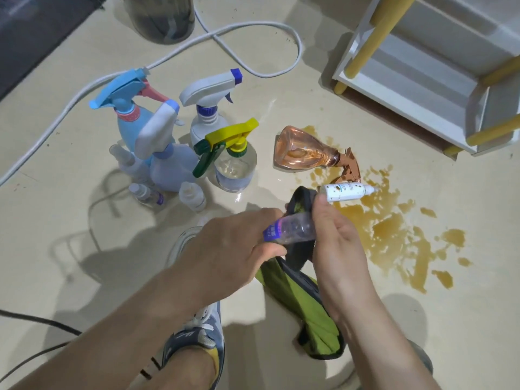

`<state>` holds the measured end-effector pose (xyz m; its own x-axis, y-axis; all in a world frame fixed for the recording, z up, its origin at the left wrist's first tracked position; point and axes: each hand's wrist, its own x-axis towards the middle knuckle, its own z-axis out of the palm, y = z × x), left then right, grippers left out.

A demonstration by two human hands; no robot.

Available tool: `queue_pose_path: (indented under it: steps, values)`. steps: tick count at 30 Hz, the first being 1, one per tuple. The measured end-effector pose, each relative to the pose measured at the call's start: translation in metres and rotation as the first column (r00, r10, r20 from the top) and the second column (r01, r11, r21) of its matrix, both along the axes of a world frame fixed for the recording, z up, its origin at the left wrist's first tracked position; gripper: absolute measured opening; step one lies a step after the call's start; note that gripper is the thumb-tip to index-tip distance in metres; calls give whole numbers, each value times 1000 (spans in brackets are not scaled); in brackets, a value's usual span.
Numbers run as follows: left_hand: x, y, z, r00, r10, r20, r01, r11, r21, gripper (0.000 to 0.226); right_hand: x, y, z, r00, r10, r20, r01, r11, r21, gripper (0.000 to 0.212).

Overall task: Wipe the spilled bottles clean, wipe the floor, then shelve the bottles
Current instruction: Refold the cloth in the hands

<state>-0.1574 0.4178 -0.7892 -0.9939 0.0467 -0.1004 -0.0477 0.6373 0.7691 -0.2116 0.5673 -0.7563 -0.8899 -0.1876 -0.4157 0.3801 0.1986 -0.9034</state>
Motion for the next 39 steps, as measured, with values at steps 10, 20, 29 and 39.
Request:
queue_pose_path:
  steps: [10,20,29,39]
  values:
    - [16,0,-7,987,154,42,-155,987,28,23,-10,16,0,985,172,8,-170,983,-73,19]
    - [17,1,2,978,203,42,-202,979,-25,31,-1,-9,-6,991,-90,98,103,985,-136,11]
    - [15,-3,4,994,113,-6,-113,980,-166,36,1,-3,-10,998,62,-14,-63,994,-90,18]
    - [14,-1,-3,892,168,420,-347,849,399,23,-3,4,-12,963,138,230,-47,931,-363,30]
